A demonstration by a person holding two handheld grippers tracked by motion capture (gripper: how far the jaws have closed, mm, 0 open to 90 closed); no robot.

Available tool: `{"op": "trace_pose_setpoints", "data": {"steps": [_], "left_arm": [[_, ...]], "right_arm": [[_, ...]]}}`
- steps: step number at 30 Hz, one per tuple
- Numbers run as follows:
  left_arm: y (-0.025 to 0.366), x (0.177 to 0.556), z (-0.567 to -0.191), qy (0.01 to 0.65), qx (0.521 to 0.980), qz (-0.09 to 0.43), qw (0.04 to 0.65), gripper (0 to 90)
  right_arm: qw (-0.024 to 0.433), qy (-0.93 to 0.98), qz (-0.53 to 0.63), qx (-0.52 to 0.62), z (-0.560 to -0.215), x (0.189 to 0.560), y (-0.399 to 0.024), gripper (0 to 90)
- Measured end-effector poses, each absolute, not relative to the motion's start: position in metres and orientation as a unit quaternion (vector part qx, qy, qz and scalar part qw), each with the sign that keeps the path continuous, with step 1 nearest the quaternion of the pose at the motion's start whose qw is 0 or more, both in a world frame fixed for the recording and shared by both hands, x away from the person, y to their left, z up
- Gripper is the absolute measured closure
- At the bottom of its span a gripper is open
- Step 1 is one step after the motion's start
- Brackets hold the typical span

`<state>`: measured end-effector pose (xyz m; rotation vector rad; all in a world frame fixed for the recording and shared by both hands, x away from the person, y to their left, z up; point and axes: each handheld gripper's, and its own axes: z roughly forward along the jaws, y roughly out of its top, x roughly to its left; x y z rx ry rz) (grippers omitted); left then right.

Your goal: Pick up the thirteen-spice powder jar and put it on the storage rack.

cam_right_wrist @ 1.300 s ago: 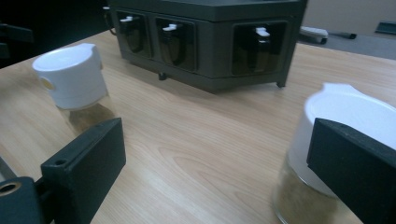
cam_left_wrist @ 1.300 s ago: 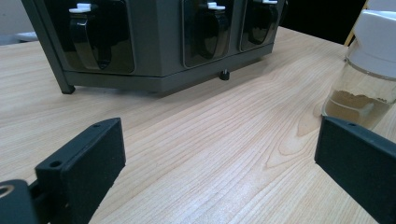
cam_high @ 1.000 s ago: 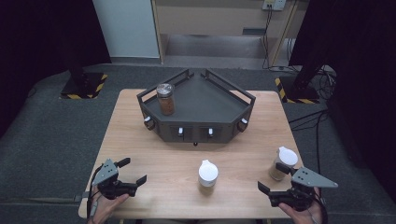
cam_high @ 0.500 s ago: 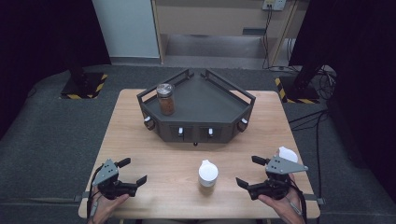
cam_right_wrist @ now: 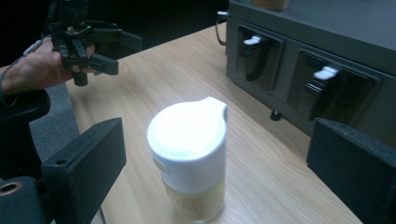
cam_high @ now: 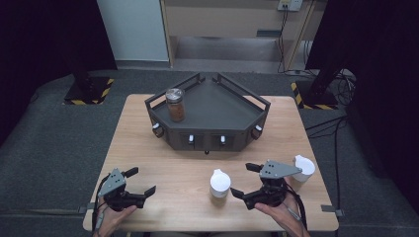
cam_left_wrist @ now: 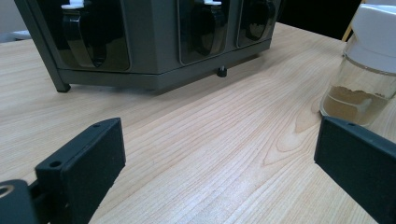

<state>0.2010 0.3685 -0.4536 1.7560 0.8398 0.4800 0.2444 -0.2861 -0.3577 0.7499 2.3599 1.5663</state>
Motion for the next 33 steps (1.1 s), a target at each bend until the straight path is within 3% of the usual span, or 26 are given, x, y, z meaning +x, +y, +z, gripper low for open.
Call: {"op": "trace_pose_setpoints", "data": {"steps": [16, 25, 30, 33], "left_arm": [[0.368, 0.201, -0.453, 0.352, 0.74, 0.202, 0.536, 0.9], [0.367, 0.201, -0.453, 0.35, 0.742, 0.202, 0.535, 0.9], [0.367, 0.201, -0.453, 0.349, 0.742, 0.202, 0.536, 0.9], [0.367, 0.201, -0.453, 0.349, 0.742, 0.202, 0.536, 0.9]], "right_arm": [[0.08, 0.82, 0.512, 0.243, -0.371, 0.263, -0.246, 6.7], [0.09, 0.827, 0.496, 0.25, -0.38, 0.263, -0.227, 9.2], [0.091, 0.827, 0.491, 0.259, -0.389, 0.263, -0.222, 15.2], [0.092, 0.827, 0.487, 0.263, -0.394, 0.263, -0.221, 26.4]]}}
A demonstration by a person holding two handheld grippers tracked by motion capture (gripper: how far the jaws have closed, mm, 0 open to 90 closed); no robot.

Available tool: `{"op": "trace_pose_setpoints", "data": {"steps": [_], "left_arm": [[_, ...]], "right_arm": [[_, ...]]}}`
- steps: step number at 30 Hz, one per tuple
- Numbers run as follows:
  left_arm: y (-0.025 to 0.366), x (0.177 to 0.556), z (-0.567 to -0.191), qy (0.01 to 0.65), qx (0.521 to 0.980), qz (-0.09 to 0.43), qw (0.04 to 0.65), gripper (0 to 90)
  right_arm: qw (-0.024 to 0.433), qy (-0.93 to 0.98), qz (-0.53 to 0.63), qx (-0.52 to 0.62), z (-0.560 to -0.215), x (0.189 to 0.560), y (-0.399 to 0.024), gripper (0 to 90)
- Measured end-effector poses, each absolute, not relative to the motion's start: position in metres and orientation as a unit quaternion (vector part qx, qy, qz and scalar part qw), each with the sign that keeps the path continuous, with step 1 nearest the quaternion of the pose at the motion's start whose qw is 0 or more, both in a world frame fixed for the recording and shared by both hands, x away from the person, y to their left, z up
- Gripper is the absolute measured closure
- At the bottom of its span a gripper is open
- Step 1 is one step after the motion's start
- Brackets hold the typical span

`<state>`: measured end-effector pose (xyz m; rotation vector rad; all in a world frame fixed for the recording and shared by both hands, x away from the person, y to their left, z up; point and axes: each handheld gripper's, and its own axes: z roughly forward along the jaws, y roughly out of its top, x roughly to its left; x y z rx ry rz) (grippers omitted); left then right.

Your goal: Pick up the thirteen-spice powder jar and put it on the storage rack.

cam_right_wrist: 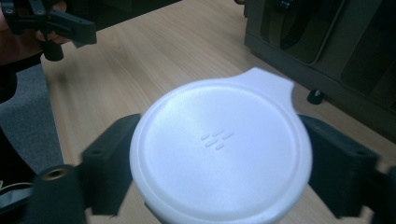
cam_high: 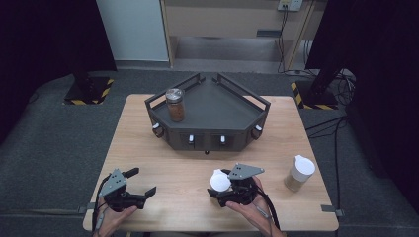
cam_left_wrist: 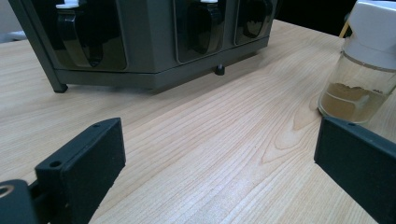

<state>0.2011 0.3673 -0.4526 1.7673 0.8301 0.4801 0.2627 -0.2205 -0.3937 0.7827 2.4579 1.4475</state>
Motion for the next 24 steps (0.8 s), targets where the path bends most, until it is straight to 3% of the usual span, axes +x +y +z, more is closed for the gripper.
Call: {"op": "trace_pose_setpoints", "data": {"steps": [7, 24], "left_arm": [[0.367, 0.201, -0.453, 0.349, 0.742, 0.201, 0.536, 0.9], [0.367, 0.202, -0.452, 0.347, 0.745, 0.201, 0.534, 1.0]], "right_arm": [[0.115, 0.833, 0.476, 0.259, -0.392, 0.254, -0.214, 29.7], [0.105, 0.839, 0.468, 0.257, -0.364, 0.269, -0.209, 30.0]]}}
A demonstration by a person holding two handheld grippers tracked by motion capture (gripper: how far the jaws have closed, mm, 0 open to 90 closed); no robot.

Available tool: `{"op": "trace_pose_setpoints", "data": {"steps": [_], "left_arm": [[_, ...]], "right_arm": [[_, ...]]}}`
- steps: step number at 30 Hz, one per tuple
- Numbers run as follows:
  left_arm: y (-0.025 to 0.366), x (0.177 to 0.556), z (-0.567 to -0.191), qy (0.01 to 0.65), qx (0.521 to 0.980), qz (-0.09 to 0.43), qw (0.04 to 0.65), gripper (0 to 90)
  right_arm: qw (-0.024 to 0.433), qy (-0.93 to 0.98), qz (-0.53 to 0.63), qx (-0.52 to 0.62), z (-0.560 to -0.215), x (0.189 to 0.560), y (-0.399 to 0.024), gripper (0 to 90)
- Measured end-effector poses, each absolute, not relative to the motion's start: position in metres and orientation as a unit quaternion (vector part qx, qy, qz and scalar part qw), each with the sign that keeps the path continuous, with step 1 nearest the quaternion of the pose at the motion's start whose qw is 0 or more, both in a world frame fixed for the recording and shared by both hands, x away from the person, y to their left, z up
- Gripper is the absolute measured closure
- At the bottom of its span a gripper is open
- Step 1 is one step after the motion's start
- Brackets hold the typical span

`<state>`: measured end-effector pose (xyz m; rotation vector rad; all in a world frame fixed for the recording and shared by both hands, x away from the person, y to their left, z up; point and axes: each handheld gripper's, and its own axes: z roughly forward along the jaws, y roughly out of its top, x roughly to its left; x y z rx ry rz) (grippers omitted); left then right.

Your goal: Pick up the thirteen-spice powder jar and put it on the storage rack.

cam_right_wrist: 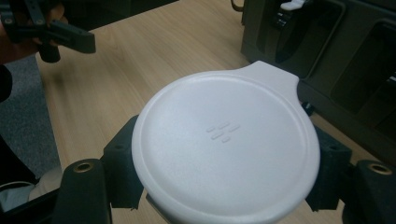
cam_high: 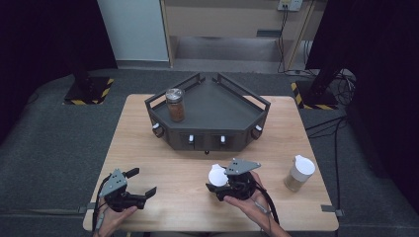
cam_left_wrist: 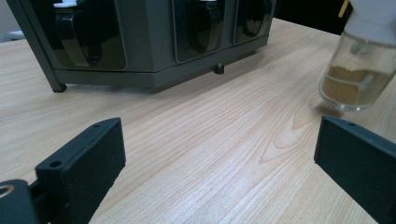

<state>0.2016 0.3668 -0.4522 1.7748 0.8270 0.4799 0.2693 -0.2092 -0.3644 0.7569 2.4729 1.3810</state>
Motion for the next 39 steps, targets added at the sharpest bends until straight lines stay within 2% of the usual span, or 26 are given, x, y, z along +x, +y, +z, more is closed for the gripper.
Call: {"op": "trace_pose_setpoints", "data": {"steps": [24, 39], "left_arm": [[0.367, 0.202, -0.452, 0.348, 0.745, 0.2, 0.534, 1.0], [0.367, 0.203, -0.452, 0.349, 0.745, 0.198, 0.533, 1.0]], "right_arm": [[0.131, 0.834, 0.467, 0.263, -0.284, 0.309, -0.202, 30.2], [0.142, 0.837, 0.46, 0.261, -0.242, 0.348, -0.179, 30.3]]}}
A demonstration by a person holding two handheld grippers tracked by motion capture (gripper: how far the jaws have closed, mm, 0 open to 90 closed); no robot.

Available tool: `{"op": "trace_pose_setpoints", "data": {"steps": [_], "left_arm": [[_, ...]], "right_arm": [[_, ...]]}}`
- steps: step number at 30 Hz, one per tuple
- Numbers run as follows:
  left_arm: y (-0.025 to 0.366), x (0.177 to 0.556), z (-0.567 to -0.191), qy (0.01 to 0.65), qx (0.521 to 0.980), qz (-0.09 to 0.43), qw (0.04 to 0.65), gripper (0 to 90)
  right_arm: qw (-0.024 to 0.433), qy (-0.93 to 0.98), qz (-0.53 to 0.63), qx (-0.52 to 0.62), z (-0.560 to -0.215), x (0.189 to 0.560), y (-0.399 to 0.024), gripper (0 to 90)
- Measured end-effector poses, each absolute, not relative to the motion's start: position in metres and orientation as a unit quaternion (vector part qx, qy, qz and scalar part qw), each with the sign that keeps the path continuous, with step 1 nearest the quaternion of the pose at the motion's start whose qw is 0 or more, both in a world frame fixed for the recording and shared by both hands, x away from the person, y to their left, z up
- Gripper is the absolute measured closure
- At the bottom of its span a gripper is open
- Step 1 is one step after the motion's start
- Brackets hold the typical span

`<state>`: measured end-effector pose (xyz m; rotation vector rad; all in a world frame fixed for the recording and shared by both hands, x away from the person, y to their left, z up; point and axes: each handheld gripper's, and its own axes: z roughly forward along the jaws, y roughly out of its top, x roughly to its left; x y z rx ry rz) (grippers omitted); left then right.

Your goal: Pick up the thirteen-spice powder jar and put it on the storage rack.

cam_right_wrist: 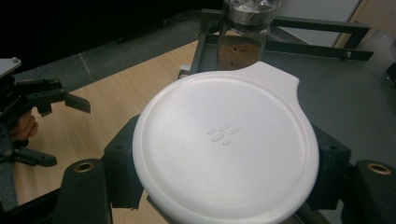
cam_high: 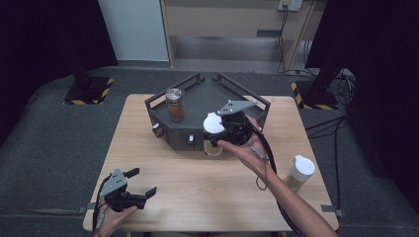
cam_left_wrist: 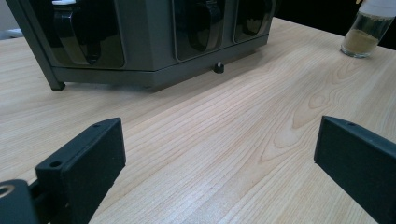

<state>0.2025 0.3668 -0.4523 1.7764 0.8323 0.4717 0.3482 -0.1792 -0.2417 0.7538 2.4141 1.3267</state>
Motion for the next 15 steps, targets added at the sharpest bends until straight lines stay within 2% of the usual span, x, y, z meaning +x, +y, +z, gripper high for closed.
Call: {"op": "trace_pose_setpoints", "data": {"steps": [15], "left_arm": [[0.368, 0.203, -0.453, 0.349, 0.745, 0.196, 0.535, 1.0]], "right_arm": [[0.155, 0.838, 0.45, 0.267, -0.214, 0.396, -0.155, 30.5]]}}
